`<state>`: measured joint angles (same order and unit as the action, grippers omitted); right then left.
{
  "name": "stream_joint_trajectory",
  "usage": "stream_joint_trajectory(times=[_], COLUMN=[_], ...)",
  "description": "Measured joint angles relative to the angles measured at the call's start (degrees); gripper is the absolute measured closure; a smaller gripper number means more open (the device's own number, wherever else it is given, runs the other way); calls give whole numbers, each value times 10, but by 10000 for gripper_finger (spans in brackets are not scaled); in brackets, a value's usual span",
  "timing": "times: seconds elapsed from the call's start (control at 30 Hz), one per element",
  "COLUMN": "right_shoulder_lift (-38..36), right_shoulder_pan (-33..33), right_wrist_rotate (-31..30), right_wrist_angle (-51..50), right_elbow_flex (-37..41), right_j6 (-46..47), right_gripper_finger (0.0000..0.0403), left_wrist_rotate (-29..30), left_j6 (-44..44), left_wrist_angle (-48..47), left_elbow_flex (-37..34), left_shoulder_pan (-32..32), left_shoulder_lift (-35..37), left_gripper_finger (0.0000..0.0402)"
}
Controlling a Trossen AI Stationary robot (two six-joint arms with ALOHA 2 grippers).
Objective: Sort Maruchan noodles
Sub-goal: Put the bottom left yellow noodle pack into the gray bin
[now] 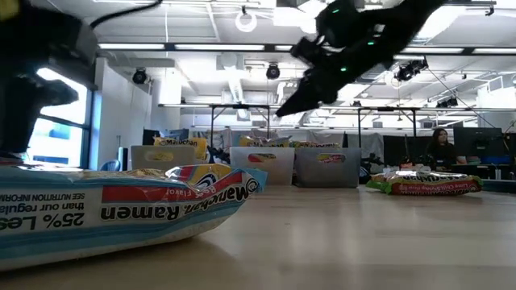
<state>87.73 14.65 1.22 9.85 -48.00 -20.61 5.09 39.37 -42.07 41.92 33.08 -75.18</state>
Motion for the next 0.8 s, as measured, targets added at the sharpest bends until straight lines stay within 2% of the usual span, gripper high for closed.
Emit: stream_joint_trajectory(times=[0.07, 0.23, 0.37, 0.53, 0.7, 0.8], right_shoulder_lift=[-24, -72, -86, -88, -88, -88], right_shoulder_pan=[-24, -77, -105, -128, -133, -133], right_wrist_rotate=[-21, -77, -103, -107, -107, -107], right_wrist_angle=[39, 90, 85, 87, 100, 102], right_elbow_flex=[41, 106, 117, 117, 117, 117], right_j6=[2, 2, 22, 26, 22, 22], right_gripper_finger=[403, 403, 403, 403, 403, 403], left_wrist_rotate=[-1, -41, -64, -88, -128, -139], left_j6=[34, 75, 71, 67, 6, -17], left_wrist_angle=[-32, -12, 3, -8, -23, -30], left_elbow_flex=[-1, 0, 0, 0, 3, 3], left_shoulder_pan=[0, -9, -17, -29, -33, -35], left_shoulder_lift=[-2, -23, -49, -99, -139, -150], left_gripper_finger=[265, 246, 236, 230, 236, 264])
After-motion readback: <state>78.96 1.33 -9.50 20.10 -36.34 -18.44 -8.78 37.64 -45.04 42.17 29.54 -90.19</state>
